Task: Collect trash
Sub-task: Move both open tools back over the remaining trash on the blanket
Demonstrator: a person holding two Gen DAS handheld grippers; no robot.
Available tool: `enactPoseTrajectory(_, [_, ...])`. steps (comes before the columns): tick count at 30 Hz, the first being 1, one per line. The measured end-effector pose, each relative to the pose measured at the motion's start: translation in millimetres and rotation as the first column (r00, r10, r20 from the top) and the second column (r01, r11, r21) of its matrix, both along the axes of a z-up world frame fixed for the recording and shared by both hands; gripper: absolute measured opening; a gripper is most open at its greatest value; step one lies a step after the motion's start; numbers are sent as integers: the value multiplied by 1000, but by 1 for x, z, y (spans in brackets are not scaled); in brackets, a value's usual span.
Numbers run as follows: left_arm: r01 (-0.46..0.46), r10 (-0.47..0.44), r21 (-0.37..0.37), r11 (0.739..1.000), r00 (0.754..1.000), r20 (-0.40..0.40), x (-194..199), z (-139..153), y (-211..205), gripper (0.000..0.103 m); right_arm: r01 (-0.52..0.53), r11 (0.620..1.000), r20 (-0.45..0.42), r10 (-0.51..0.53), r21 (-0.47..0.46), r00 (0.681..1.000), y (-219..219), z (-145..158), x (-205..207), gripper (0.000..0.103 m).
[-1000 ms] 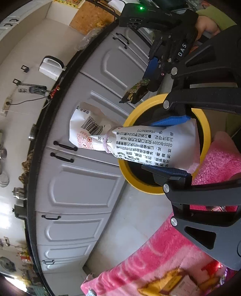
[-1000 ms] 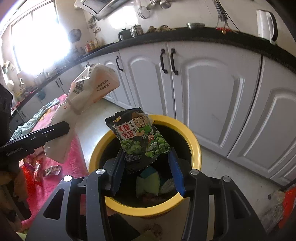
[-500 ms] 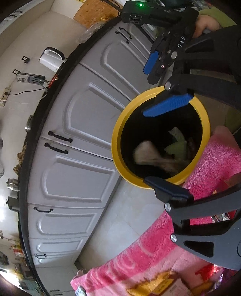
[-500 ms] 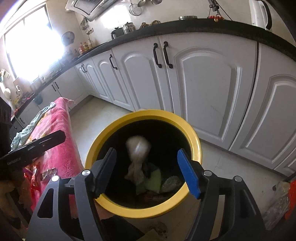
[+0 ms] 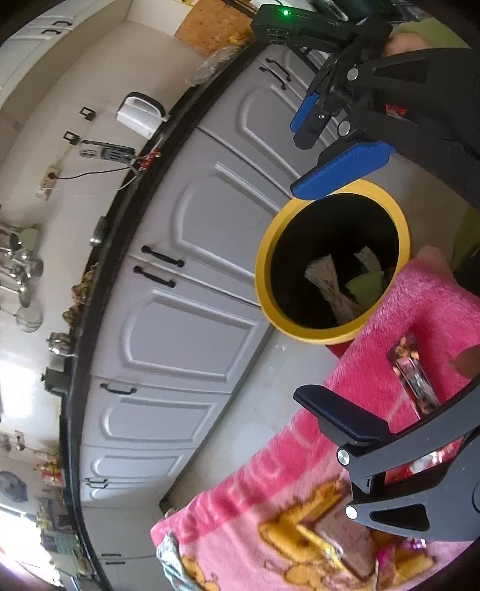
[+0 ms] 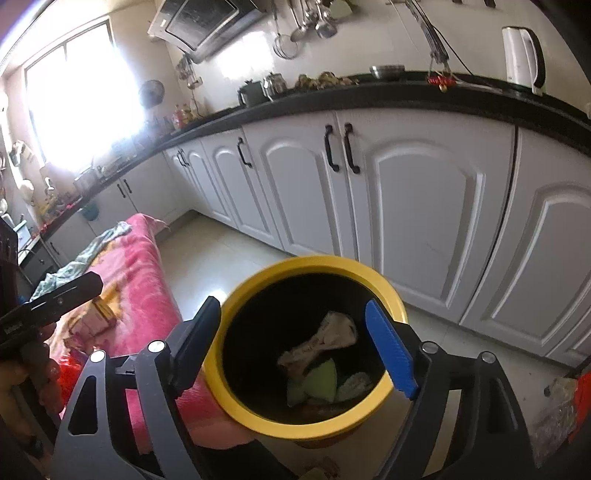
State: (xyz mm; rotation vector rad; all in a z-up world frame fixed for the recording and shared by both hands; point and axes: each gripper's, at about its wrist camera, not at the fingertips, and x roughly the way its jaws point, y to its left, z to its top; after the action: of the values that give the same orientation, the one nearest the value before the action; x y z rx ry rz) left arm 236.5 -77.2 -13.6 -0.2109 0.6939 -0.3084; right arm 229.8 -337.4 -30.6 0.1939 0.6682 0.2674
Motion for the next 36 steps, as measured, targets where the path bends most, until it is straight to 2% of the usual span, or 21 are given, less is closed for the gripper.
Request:
enactPoseTrajectory(16, [-127,131,-42,991,986,108,-58,46,72,92,-116,993,120,118,-29,986,45,50,-31,82])
enactPoseTrajectory(26, [-205,203,2,979,973,112,-96,45,117,92,-254,965,141,260,-65,955,100,62,-55,82])
enactPoseTrajectory(36, [-255,248,79,964,965,85,-123,30,160,92,-403,908,85,413,-111,907,166,44,-74,82])
